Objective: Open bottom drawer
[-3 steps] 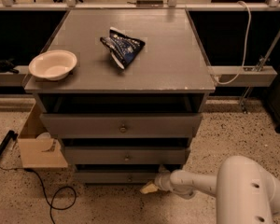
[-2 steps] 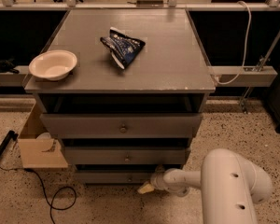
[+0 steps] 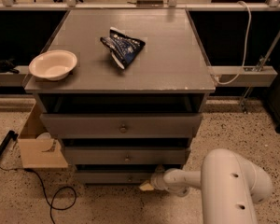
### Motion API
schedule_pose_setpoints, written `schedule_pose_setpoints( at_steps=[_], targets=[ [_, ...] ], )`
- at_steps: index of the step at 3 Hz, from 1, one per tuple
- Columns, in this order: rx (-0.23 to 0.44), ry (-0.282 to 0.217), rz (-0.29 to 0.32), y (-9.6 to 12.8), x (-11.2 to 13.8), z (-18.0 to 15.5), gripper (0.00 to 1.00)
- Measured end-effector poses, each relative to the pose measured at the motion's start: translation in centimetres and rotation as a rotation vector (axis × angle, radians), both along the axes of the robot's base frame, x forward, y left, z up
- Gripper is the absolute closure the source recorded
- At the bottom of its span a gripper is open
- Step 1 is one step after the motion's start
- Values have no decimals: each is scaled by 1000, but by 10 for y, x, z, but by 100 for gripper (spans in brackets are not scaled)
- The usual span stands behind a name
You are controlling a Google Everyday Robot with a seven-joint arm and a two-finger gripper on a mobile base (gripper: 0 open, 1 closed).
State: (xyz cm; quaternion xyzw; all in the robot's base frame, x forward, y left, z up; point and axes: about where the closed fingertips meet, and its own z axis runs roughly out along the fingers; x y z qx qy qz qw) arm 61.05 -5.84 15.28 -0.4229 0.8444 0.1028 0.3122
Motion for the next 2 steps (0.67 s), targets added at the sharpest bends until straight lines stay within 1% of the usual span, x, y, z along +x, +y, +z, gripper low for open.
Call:
schedule_pose_setpoints(
  at_steps=[1, 2],
  targets=[
    [0, 0, 0, 0, 0, 0, 42],
    [0, 0, 0, 0, 0, 0, 73]
  ],
)
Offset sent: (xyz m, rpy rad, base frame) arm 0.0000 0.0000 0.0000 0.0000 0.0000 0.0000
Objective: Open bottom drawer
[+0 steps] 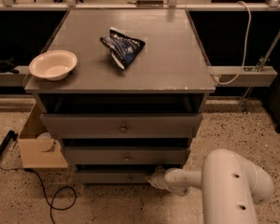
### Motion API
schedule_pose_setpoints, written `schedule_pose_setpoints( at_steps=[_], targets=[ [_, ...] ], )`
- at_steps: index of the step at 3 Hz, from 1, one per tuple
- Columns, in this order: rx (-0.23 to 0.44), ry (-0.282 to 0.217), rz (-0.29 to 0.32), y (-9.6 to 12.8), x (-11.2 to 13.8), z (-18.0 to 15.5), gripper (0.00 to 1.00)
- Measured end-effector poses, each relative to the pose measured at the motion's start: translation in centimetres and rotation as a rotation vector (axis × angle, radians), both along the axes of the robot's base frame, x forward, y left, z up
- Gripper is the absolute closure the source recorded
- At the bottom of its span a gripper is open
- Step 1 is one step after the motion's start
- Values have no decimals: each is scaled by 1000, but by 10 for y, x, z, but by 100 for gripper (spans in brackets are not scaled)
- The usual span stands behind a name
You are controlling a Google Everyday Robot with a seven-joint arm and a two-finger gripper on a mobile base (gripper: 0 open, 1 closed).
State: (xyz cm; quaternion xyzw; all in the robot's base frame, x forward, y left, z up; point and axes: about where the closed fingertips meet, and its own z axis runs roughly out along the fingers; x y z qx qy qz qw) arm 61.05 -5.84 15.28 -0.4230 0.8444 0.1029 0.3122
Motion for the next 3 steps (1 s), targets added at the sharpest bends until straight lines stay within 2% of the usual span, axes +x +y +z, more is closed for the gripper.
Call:
schedule_pose_setpoints(
  at_steps=[1, 3],
  targets=[
    [0, 0, 0, 0, 0, 0, 96],
    [0, 0, 0, 0, 0, 0, 100]
  ],
)
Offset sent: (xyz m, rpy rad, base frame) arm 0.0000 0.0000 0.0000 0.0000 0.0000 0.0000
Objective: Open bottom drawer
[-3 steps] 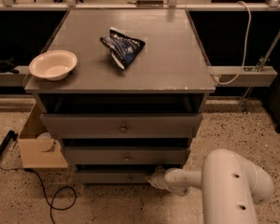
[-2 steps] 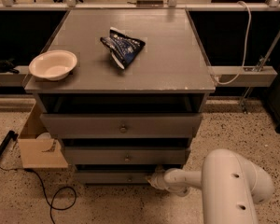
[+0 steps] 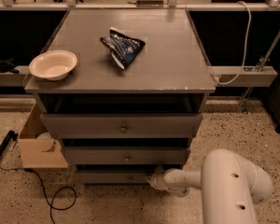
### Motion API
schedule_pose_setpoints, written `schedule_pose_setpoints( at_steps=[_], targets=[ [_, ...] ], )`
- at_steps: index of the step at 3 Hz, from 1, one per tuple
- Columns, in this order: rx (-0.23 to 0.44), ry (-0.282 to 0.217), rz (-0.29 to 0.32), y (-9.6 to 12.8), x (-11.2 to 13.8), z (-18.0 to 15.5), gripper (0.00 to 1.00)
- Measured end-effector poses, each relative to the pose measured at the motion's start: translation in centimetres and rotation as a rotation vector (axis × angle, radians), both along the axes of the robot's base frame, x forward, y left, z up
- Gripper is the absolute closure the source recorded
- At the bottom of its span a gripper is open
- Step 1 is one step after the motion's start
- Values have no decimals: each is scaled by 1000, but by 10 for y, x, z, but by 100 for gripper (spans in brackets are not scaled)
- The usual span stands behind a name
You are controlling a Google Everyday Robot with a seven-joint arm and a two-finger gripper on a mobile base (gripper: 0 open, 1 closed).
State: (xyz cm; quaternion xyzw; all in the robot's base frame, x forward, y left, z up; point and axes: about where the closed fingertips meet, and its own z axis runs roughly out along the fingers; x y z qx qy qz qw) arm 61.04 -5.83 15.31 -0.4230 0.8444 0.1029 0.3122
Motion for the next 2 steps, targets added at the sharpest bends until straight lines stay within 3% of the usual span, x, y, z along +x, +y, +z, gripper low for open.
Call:
schedule_pose_setpoints(
  at_steps=[1, 2],
  targets=[
    [-6, 1, -8, -3, 2, 8, 100],
    [-65, -9, -46, -28, 1, 24, 100]
  ],
)
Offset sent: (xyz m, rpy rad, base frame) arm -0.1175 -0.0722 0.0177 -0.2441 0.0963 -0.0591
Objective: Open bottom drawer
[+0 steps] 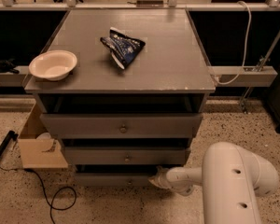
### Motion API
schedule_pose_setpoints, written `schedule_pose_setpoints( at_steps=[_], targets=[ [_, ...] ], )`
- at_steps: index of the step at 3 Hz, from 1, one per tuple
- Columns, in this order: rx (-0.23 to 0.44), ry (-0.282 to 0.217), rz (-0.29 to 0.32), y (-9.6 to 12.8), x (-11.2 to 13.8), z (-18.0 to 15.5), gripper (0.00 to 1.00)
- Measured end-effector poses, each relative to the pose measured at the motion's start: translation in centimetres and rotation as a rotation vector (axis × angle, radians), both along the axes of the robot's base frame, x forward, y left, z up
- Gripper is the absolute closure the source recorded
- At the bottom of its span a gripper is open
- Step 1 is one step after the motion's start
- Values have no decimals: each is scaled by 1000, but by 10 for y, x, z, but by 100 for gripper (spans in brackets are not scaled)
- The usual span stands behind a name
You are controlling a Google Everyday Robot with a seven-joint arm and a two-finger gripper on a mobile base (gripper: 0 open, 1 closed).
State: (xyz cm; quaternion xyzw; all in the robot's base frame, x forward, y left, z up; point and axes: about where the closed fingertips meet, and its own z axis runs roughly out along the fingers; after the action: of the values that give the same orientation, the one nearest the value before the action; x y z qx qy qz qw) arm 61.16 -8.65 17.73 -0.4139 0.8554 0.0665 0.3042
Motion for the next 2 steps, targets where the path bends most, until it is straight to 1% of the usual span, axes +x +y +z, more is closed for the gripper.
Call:
schedule_pose_setpoints(
  at_steps=[1, 2],
  targets=[
    [0, 0, 0, 0, 0, 0, 96],
    [0, 0, 0, 0, 0, 0, 73]
  ],
)
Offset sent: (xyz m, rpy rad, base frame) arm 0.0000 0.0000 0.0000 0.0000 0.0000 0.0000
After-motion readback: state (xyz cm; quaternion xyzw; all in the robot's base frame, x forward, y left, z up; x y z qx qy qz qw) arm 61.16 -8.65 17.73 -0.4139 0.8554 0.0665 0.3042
